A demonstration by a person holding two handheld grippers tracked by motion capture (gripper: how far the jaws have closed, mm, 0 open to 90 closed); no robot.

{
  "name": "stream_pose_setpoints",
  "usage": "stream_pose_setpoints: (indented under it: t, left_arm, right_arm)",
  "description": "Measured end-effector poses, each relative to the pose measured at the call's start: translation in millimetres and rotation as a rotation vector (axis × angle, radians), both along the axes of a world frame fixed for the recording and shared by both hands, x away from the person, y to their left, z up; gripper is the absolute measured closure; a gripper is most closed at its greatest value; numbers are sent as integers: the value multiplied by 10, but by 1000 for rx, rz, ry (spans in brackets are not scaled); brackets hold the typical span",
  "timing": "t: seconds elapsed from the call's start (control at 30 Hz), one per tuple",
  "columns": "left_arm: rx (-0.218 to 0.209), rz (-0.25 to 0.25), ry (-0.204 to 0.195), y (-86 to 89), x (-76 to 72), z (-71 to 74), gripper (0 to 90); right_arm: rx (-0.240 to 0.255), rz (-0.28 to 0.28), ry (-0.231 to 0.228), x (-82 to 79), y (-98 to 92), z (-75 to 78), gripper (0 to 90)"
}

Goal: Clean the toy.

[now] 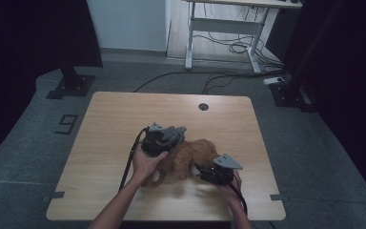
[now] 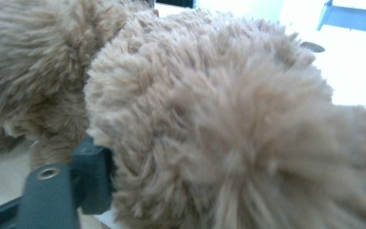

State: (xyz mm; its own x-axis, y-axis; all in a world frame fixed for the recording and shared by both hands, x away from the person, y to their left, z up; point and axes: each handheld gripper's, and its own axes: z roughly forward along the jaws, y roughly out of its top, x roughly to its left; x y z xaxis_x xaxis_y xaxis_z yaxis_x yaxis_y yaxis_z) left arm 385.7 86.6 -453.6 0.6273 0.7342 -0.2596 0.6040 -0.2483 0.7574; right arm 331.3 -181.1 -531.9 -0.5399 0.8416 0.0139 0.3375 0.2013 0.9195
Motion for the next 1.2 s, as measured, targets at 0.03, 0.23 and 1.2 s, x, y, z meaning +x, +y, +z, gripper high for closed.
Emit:
stream_pose_setpoints:
  t: [0.03,0.23,1.2]
  left_arm:
    - [-4,-4,-8,17,-27,-21,782]
    - [-36,3,-55,76,-173,-118,785]
    - [-38,127,-44,896,-426,-106,774]
  right_arm:
    - [1,7,13,-8,-6,20,162]
    - [66,35,86,-67,-123,163,98]
    - [126,54,305,204,-121,89,91]
